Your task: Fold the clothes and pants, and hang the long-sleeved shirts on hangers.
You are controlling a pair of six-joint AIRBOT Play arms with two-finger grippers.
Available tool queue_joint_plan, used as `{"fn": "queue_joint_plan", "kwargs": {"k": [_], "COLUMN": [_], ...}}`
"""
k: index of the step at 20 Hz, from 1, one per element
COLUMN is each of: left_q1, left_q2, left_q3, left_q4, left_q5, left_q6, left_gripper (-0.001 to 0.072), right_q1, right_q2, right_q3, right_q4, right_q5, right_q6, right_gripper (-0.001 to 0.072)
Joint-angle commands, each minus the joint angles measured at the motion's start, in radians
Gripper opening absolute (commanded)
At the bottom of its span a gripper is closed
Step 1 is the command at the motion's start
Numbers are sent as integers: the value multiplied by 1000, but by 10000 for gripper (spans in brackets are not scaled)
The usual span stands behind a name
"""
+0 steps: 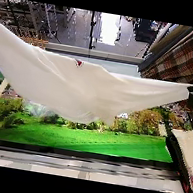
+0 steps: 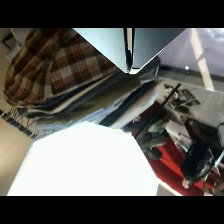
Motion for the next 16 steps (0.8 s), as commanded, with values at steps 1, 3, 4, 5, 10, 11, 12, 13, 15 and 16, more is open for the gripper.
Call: {"fn": "queue_joint_plan", "kwargs": {"k": [1, 3, 4, 5, 10, 11, 12, 13, 15, 16], "left_q1": [-3, -66, -105, -142, -288, -298, -301, -301, -301, -301], "left_q2": [-14, -42, -56, -74, -240, -284, -317, -342, -369, -372], "left_q3": [1, -82, -148, -219, -508, -507, -507, -507, -507, -507], "left_q4": [138, 316, 394, 439, 452, 445, 421, 403, 404, 404], "left_q5": [-178, -230, -222, -197, 130, 134, 134, 133, 124, 113], "left_q6": [-24, -35, -45, -44, -38, -19, 11, 25, 24, 24], "left_gripper": [3, 4, 3, 4, 3, 3, 3, 4, 4, 4], "right_q1": [-4, -3, -3, -3, -54, -77, -99, -117, -135, -134], "right_q2": [-39, -131, -188, -261, -643, -686, -698, -694, -644, -591], "right_q3": [-38, -100, -130, -154, -34, 6, 7, -20, -172, -299], "right_q4": [19, 106, 161, 213, 266, 286, 282, 284, 311, 364], "right_q5": [30, -45, -107, -187, -354, -248, -140, -40, 126, 152], "right_q6": [12, 31, 37, 48, 408, 340, 272, 224, 155, 136], "right_gripper": [13, 13, 13, 13, 482, 483, 486, 512, 511, 510]}}
